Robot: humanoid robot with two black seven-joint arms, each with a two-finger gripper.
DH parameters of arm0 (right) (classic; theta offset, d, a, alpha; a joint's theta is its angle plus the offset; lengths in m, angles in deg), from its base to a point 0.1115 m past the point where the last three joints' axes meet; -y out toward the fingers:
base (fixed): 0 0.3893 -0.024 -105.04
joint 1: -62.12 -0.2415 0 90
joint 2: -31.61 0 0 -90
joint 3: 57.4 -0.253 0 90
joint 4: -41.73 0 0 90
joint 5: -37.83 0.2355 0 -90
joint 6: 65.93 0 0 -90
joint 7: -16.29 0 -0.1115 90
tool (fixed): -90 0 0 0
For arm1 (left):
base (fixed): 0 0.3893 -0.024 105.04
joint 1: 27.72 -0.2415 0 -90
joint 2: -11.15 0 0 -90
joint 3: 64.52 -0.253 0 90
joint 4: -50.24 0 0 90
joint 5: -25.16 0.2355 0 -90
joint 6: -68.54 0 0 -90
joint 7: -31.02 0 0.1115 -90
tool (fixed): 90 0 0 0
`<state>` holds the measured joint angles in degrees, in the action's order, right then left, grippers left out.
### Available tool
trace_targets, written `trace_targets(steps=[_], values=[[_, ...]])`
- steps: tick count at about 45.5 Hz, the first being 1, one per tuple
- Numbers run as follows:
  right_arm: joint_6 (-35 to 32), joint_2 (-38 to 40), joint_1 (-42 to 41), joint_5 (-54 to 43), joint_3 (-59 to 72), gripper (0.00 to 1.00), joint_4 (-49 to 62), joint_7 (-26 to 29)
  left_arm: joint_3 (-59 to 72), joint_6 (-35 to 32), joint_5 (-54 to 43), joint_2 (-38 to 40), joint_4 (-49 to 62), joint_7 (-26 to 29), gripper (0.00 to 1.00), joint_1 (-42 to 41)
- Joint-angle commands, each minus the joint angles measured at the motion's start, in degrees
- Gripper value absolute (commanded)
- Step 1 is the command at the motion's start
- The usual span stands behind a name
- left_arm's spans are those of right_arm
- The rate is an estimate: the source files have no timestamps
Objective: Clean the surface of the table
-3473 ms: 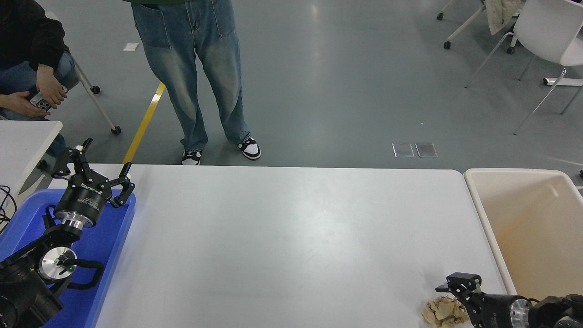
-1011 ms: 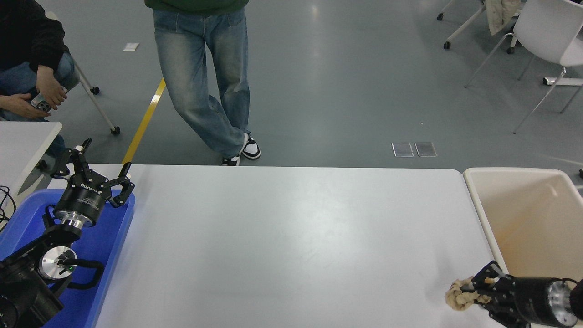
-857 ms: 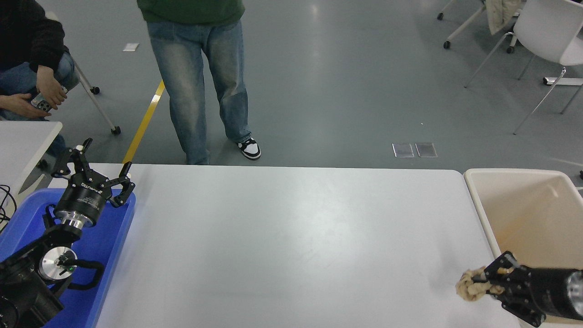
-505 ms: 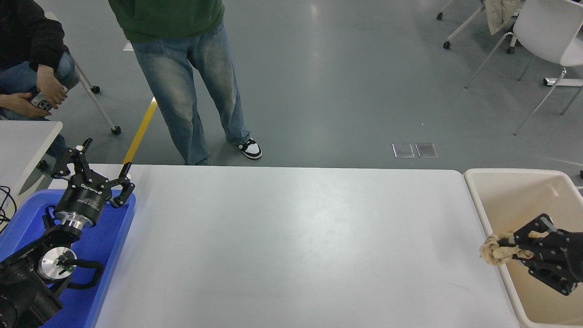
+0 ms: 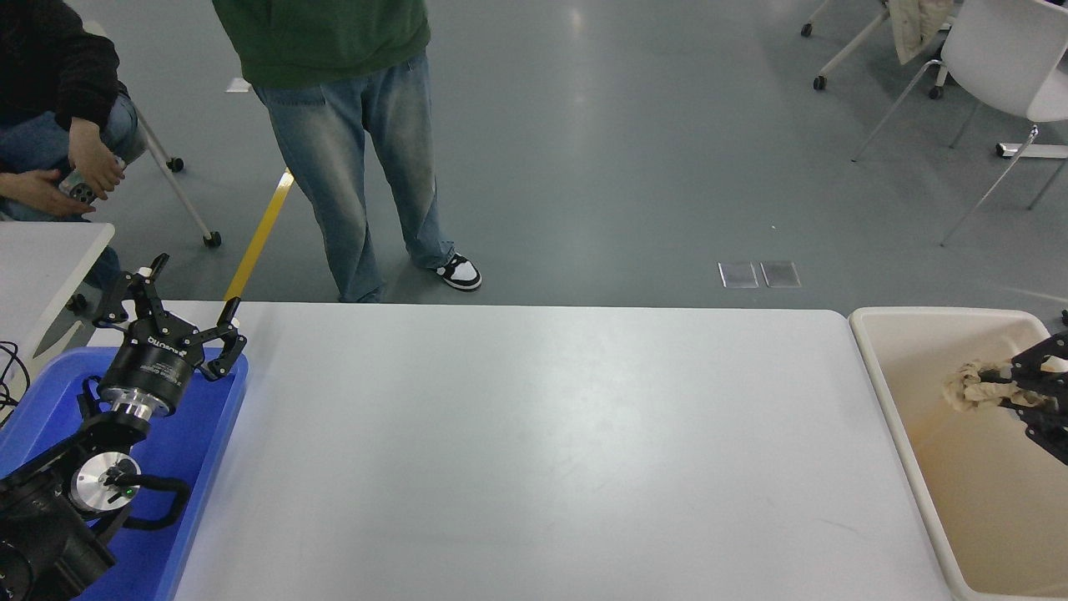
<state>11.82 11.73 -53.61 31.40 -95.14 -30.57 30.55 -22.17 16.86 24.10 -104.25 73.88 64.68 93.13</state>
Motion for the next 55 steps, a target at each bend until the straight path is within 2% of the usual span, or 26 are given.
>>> trace_targets(steps=[1,11,19,30,35,46,50,55], values=[[0.8,-10.9,-1.7,-0.9,-0.2,0.0,16.2,-0.6,0.0,0.0,0.0,0.0,0.0,0.0,1.0,0.0],[1.1,-17.8,-2.9,-1.6,0.3,0.0,27.8,-1.0,0.0,0.0,0.0,0.0,0.0,0.0,1.0,0.0],[0.9,-25.8,-4.8,-2.8,0.9,0.0,41.7,-1.7,0.0,0.0,0.0,0.0,0.0,0.0,1.0,0.0],[1.2,-40.0,-11.0,-4.2,6.0,0.0,65.9,-7.9,0.0,0.0,0.0,0.0,0.0,0.0,1.0,0.0],[3.2,-45.3,-13.3,-3.4,10.6,0.0,74.0,-8.4,0.0,0.0,0.0,0.0,0.0,0.0,1.0,0.0],[16.6,-48.6,-15.0,-3.2,12.0,0.0,74.6,-10.8,0.0,0.0,0.0,0.0,0.0,0.0,1.0,0.0],[19.2,-49.7,-15.0,-3.2,12.3,0.0,74.6,-11.1,0.0,0.0,0.0,0.0,0.0,0.0,1.0,0.0],[19.4,-50.6,-15.1,-3.2,12.3,0.0,74.6,-11.8,0.0,0.0,0.0,0.0,0.0,0.0,1.0,0.0]])
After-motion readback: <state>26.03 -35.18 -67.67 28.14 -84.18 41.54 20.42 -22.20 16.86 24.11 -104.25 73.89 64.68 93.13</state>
